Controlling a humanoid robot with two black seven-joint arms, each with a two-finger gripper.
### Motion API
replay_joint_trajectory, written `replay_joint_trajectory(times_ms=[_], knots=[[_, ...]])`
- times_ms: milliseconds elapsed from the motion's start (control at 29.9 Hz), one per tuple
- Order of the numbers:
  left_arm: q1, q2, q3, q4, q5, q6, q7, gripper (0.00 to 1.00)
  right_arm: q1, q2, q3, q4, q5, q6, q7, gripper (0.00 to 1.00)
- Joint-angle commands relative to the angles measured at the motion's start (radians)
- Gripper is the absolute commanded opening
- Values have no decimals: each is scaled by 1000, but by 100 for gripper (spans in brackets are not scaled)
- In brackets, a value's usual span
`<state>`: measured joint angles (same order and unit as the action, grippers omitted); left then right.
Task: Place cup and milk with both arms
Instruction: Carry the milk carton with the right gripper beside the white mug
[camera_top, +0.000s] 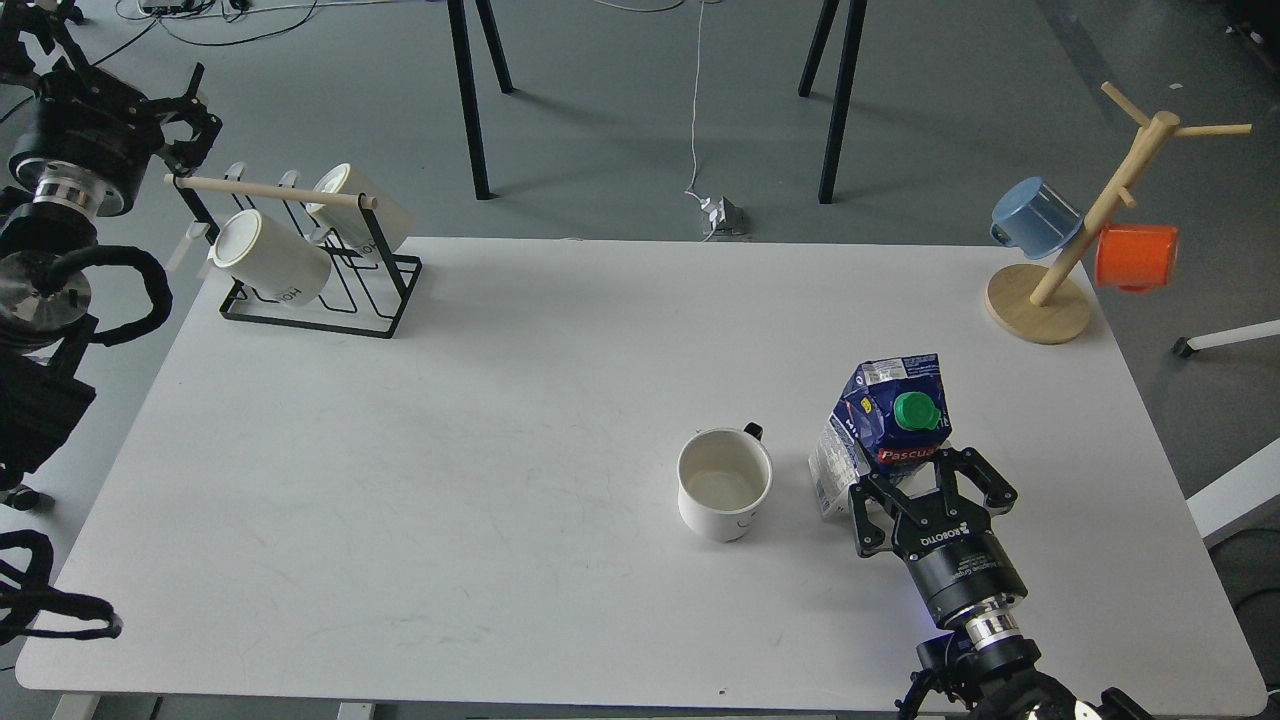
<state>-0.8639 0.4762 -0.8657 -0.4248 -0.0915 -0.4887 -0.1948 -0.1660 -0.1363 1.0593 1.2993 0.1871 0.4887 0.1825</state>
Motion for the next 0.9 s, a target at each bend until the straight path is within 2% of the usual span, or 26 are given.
replay_joint_trajectory(times_ms=[0, 635, 869], knots=[[0, 7, 7, 0, 0, 0, -2, 100, 3, 33, -9, 0, -21, 0, 0, 56], [3, 15, 7, 0, 1, 0, -2, 100, 40, 60, -98, -18, -50, 0, 0, 60], [6, 16, 7, 0, 1, 0, -2, 100, 40, 72, -99, -55, -57, 0, 0, 68]])
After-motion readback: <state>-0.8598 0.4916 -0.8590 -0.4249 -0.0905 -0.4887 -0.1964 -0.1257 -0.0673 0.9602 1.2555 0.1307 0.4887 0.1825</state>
